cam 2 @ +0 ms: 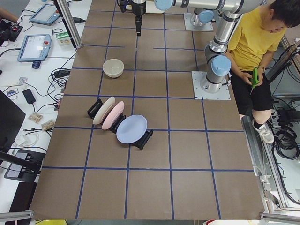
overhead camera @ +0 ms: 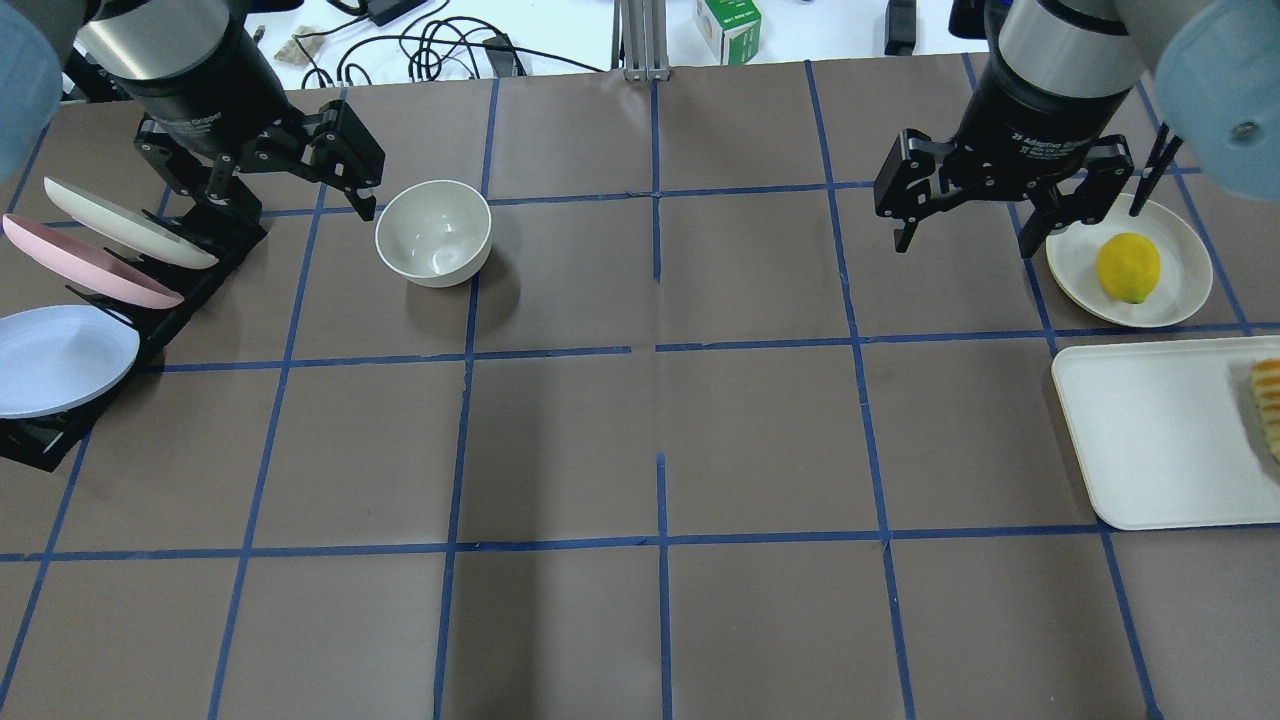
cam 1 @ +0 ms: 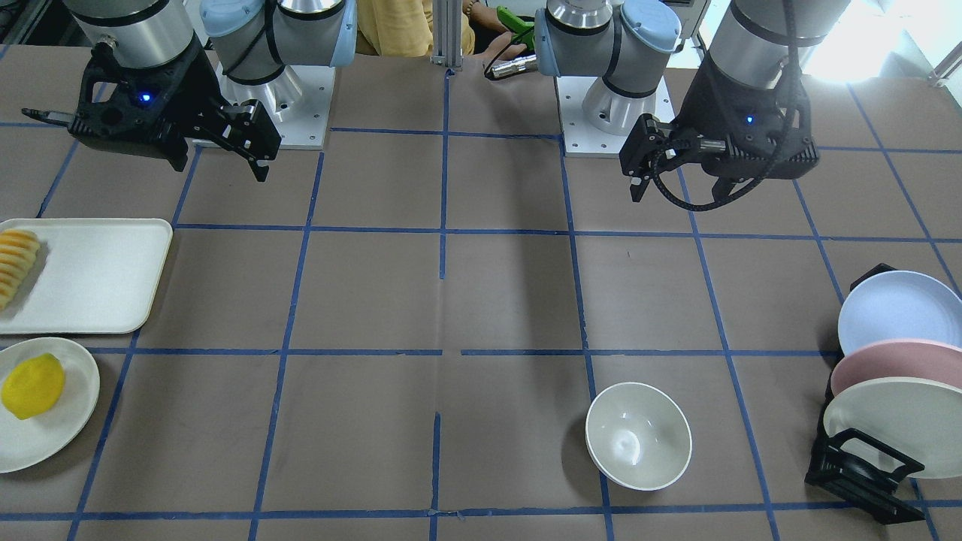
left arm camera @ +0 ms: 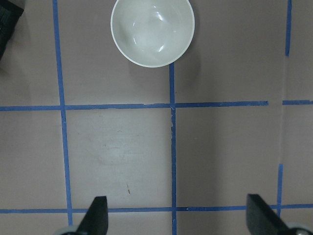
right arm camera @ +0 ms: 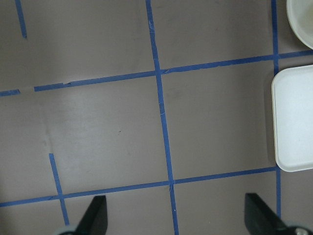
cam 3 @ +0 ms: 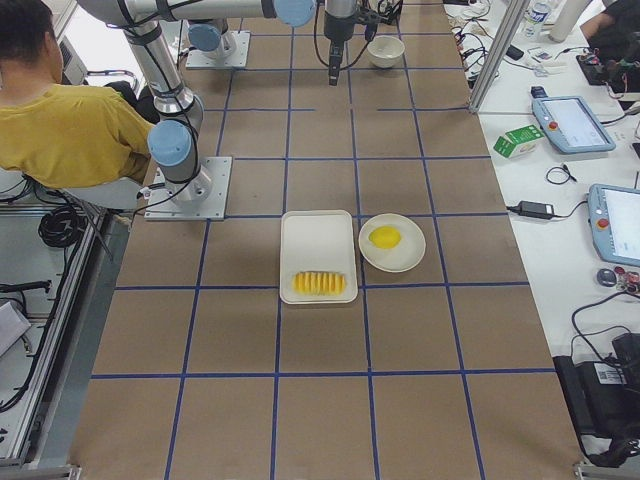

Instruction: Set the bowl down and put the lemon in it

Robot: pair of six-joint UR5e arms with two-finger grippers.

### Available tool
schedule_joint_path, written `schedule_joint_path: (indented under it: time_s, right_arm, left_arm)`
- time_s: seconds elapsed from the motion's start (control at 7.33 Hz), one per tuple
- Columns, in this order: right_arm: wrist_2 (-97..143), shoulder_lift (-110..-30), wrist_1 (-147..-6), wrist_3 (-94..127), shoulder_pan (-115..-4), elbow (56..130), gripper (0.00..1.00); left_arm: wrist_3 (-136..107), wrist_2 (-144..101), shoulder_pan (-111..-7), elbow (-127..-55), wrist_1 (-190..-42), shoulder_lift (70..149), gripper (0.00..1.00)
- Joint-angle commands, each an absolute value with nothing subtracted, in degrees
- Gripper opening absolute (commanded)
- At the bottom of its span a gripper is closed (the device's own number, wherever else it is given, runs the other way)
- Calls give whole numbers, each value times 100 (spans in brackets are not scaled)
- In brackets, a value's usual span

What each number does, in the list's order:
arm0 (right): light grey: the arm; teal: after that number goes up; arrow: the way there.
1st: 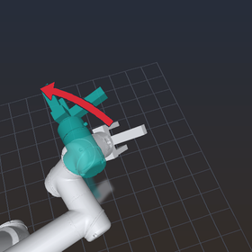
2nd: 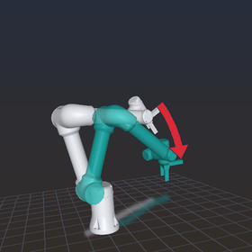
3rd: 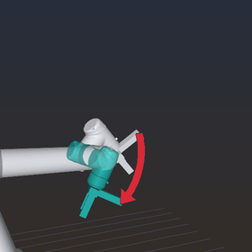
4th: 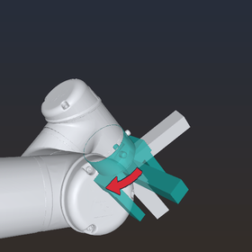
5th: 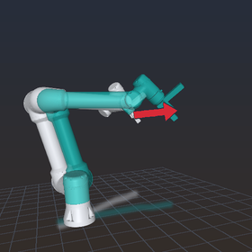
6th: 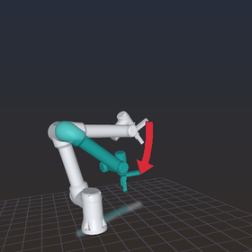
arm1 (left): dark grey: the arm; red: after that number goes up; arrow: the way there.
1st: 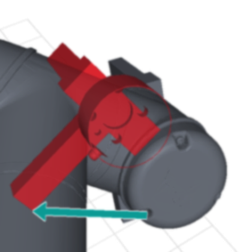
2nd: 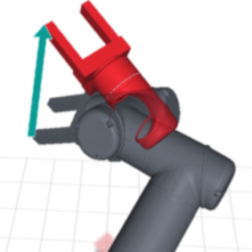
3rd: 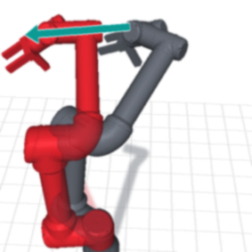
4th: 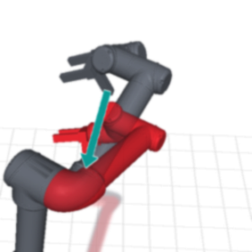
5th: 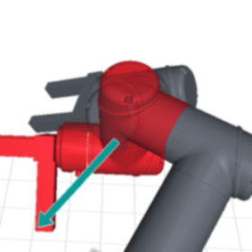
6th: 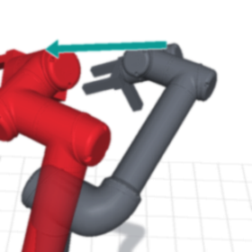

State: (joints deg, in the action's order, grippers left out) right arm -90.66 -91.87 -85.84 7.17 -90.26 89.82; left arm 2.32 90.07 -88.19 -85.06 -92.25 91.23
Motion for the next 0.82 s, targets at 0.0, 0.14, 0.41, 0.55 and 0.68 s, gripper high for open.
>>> schedule_joint_path:
  time_s: [0.0,0.14,0.41,0.55,0.68]
  right_arm:
    - [-9070,-9211,-8517,721,-9026,8982,100]
    - [-9088,-9211,-8543,695,-9026,8982,100]
    - [-9088,-9176,-8587,615,-8974,9035,100]
    - [-9079,-9106,-8630,694,-8887,9044,100]
    - [-9097,-8975,-8640,616,-8625,9044,100]
  left_arm:
    - [237,9000,-8781,-8456,-9229,9123,100]
    - [237,9026,-8745,-8446,-9229,9236,100]
    - [316,8913,-8448,-8394,-8967,9603,100]
    - [325,8825,-8394,-8394,-8269,10146,100]
    - [447,8816,-8385,-8367,-7618,10734,100]
